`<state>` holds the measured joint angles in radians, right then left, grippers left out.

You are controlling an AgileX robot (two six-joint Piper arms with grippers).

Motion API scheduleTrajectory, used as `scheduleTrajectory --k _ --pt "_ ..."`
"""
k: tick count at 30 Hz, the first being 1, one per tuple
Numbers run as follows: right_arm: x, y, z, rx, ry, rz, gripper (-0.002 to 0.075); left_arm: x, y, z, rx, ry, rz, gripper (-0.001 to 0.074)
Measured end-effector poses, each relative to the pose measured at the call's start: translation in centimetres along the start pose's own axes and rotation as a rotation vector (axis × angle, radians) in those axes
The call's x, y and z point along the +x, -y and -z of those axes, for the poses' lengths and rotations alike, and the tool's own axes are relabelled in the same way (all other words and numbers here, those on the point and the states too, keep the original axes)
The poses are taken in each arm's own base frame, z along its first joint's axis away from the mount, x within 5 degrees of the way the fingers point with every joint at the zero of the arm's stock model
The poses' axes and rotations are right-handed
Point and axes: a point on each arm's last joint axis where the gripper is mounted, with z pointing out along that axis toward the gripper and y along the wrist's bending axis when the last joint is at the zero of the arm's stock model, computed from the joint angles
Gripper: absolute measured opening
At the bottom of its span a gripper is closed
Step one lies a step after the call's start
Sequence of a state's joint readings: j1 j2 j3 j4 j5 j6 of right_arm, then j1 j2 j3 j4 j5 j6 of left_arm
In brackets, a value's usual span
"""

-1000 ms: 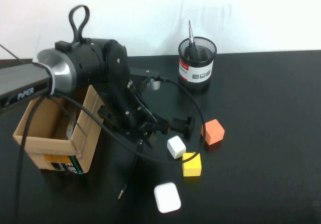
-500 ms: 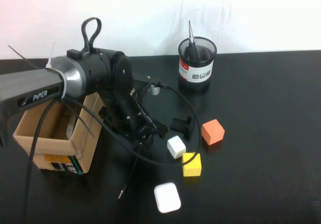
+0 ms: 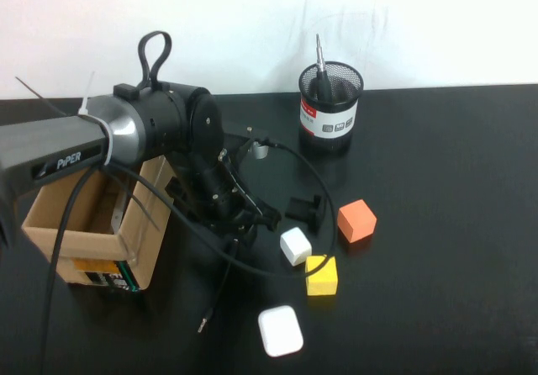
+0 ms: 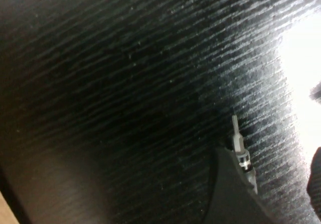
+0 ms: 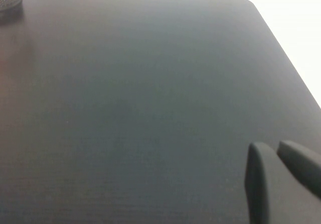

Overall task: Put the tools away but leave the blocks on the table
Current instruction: Pick up the long Screwdriver from the table

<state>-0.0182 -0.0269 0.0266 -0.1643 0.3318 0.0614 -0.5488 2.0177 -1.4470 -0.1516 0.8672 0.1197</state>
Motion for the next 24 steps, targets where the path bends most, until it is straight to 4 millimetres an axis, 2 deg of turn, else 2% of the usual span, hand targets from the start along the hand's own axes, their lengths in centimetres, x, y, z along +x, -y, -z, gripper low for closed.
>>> scheduleTrajectory --k 16,24 --pt "0.0 0.0 0.0 0.000 0.000 0.000 -0.0006 0.0 0.0 0.0 -0.003 0.002 0.006 0.0297" --pt "0.0 0.0 0.0 0.000 0.000 0.000 -0.0006 0.0 -0.4 -1.9 -0.015 -0.060 0.001 0.0297"
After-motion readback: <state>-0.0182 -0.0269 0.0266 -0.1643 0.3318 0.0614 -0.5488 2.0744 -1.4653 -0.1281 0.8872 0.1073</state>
